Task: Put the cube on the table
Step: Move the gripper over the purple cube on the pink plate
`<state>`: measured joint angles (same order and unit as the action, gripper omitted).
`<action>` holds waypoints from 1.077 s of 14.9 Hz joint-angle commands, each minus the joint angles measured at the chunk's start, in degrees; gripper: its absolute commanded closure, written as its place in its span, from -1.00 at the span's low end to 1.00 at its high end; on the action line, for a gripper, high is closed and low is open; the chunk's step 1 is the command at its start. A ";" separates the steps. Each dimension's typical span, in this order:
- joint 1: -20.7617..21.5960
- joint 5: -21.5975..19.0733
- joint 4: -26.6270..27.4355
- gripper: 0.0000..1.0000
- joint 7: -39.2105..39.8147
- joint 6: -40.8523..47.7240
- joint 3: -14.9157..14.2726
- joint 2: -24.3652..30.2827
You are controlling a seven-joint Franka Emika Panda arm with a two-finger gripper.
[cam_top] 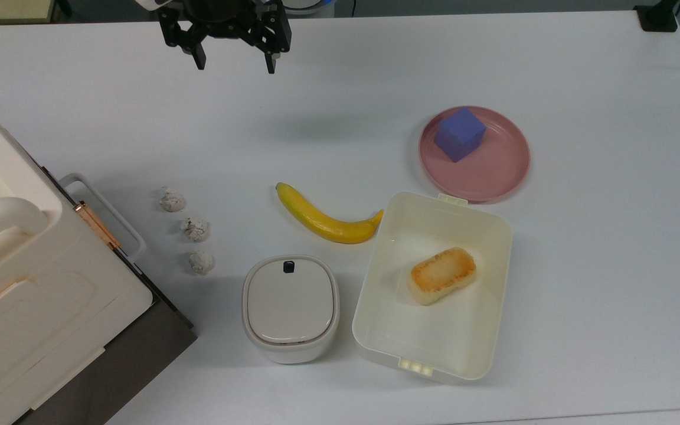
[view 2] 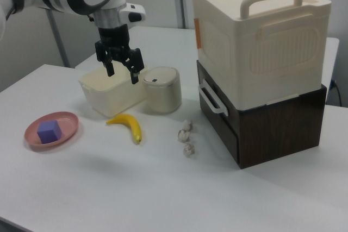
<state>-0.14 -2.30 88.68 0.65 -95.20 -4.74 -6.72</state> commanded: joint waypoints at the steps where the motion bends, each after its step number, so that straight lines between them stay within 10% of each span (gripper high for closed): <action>1: 0.76 0.90 0.53 -1.00 0.14 3.61 -0.44 0.83; 16: 5.58 -0.95 3.60 -1.00 4.18 2.66 -0.18 -4.00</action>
<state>3.23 -2.33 91.79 2.21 -92.54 -4.36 -9.17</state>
